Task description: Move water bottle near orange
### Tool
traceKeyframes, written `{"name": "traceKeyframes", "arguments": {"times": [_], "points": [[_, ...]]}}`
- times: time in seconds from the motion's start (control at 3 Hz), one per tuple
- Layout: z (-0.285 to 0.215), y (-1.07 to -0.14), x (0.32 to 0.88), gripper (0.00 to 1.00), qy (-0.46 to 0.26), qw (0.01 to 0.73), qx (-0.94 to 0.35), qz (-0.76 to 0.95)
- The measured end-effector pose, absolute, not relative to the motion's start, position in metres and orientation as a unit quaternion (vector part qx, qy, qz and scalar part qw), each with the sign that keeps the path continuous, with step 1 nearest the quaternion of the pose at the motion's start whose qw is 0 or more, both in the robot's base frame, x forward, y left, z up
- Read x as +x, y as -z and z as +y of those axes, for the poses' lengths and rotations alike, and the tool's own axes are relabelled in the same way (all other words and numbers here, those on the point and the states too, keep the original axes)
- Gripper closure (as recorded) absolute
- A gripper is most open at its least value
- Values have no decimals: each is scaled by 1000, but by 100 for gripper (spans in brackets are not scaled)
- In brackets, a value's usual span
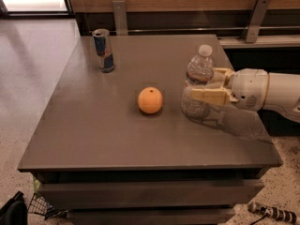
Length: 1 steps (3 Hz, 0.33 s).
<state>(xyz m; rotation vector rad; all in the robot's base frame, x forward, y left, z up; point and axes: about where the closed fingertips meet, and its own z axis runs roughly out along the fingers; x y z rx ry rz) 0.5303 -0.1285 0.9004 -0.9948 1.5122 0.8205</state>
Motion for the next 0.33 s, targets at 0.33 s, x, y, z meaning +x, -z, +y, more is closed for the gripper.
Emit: {"name": "traceKeyframes", "arguments": {"times": [0.33], "points": [[-126,-901,530,0,-347,545,-421,637]]}}
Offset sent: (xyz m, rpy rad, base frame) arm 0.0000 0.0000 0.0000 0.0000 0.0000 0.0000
